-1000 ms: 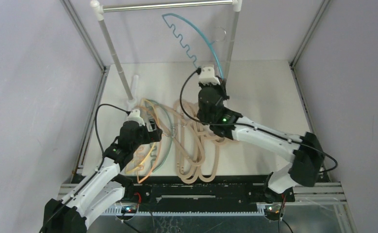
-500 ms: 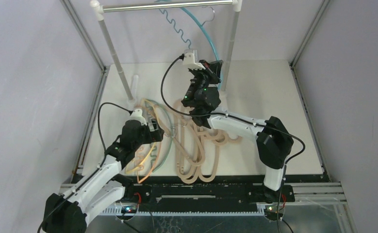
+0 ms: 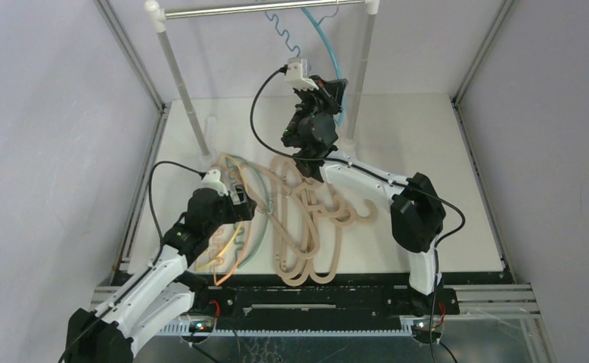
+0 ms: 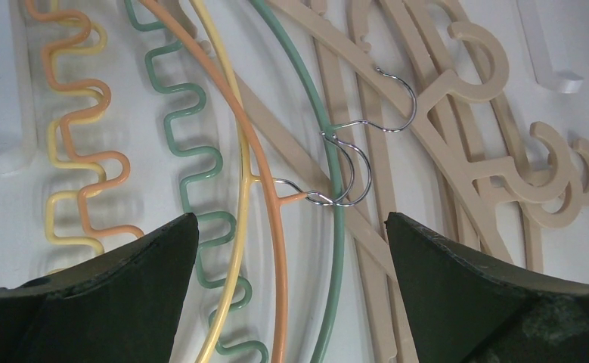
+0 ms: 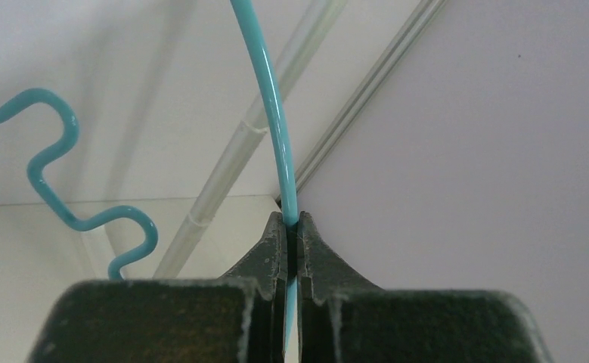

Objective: Organize the hangers

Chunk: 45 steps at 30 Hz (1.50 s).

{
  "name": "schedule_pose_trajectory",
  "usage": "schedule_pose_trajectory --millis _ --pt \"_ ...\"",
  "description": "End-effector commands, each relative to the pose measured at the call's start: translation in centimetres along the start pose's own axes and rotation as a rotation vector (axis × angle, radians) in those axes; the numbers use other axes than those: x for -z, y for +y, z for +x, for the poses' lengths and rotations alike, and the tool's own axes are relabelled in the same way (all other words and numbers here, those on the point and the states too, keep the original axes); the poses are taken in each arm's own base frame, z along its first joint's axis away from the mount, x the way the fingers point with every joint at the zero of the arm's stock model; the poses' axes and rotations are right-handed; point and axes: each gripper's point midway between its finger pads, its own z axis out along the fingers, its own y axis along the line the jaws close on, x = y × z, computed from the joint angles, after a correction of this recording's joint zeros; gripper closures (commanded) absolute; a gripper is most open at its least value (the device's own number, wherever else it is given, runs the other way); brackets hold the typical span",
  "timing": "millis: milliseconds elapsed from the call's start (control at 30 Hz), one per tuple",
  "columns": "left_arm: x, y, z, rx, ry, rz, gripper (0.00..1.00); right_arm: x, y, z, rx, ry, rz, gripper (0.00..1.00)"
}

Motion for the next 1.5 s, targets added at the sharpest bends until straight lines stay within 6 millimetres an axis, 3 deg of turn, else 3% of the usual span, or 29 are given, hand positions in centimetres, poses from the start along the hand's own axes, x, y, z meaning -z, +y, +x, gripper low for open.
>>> schedule_pose_trajectory --millis 0,300,333,400,467,567,667,867,1100,1167,1233,1400,1467 --pt "1.0 -1.9 -2.8 0.015 -0.071 0.060 0.01 -1.3 -0.2 -1.5 -0.091 -0.040 0.026 1.00" --pt "1.3 -1.8 -2.8 0.009 -0.075 0.055 0.01 -1.8 2.0 0.4 -0.034 -0.012 0.032 1.00" --pt "1.2 -1.8 -2.7 0.007 -0.074 0.054 0.01 -1.8 2.1 0.6 -0.033 -0.007 0.033 0.90" --pt "1.1 -1.8 -2.7 0.006 -0.071 0.048 0.01 -1.6 2.2 1.0 -0.030 -0.005 0.036 0.59" --pt "1.0 -1.7 -2.7 0.003 -0.067 0.044 0.00 -1.4 1.9 1.4 -0.036 -0.007 0.046 0.40" --pt "0.8 -1.5 -2.6 -0.002 -0.061 0.033 0.01 -1.0 1.3 1.8 -0.048 -0.012 0.057 0.16" --pt "0.6 -1.4 -2.6 -0.006 -0.058 0.022 0.00 -0.4 0.4 2.2 -0.072 -0.005 0.056 0.02" --pt "0.1 -1.2 -2.4 -0.005 -0.048 0.003 0.00 3.0 -1.2 2.8 -0.130 -0.013 -0.029 0.00" --pt "-0.2 0.2 -2.5 -0.026 -0.045 -0.076 0.00 9.6 -1.6 4.1 -0.224 0.004 -0.309 0.00" --pt "-0.3 0.8 -2.5 -0.033 -0.041 -0.112 0.00 12.4 -0.9 5.1 -0.281 0.029 -0.501 0.00" --pt "-0.3 1.3 -2.4 -0.037 -0.031 -0.145 0.00 14.0 -1.8 6.0 -0.369 0.080 -0.631 0.00" --pt "-0.6 1.6 -2.1 -0.040 -0.011 -0.162 0.00 17.6 -3.2 9.5 -0.442 0.203 -0.849 0.00" --pt "-0.6 1.7 -2.0 -0.037 -0.012 -0.165 0.00 19.6 -2.4 11.1 -0.441 0.255 -0.933 0.02"
